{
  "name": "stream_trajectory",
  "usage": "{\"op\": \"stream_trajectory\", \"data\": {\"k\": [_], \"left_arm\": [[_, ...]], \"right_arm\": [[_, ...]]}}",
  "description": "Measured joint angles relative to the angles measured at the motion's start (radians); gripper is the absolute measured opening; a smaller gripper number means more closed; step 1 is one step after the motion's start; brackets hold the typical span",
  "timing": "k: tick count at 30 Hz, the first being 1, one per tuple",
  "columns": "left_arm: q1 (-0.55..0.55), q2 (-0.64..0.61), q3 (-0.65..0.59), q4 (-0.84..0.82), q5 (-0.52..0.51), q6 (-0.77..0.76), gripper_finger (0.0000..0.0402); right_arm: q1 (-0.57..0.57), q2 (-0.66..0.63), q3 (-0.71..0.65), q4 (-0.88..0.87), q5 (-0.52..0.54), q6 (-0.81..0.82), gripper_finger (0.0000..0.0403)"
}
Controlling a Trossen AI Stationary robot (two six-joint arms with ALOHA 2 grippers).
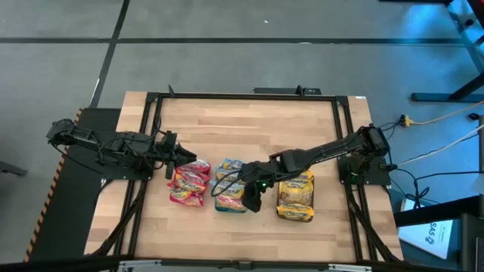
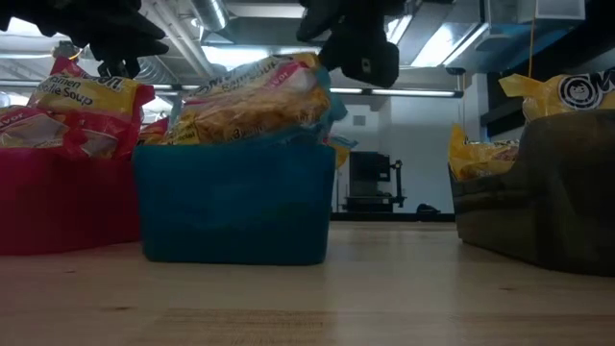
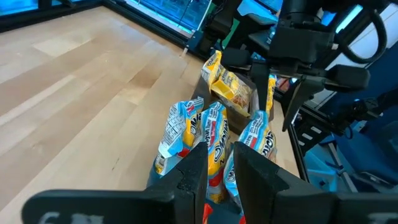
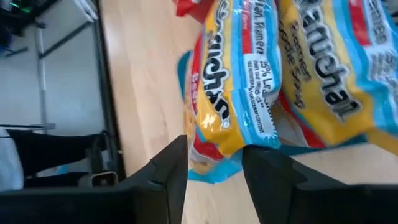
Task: Sort Maruchan noodles
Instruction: Adjust the blue noodle packs in the blue bin
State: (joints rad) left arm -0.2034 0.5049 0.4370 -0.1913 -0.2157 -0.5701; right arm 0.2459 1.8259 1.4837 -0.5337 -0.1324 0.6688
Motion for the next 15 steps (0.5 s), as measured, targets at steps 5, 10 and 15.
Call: {"op": "stream_trajectory", "data": {"k": [5,10,15], "left_arm": [[0.0,0.0,0.0,0.0,0.0,0.0,0.0071],[0.0,0.0,0.0,0.0,0.0,0.0,0.0071],[0.0,0.0,0.0,0.0,0.001,0.0,0.0071]], "right_arm": [[0.016,0.011,-0.001,-0.021,0.036,0.007,0.0141],[0.03,0.038,-0.002,-0.032,0.037,0.009,0.0137],[0.032,0.077,-0.001,-0.017,0.029,0.01,0.0137]]}}
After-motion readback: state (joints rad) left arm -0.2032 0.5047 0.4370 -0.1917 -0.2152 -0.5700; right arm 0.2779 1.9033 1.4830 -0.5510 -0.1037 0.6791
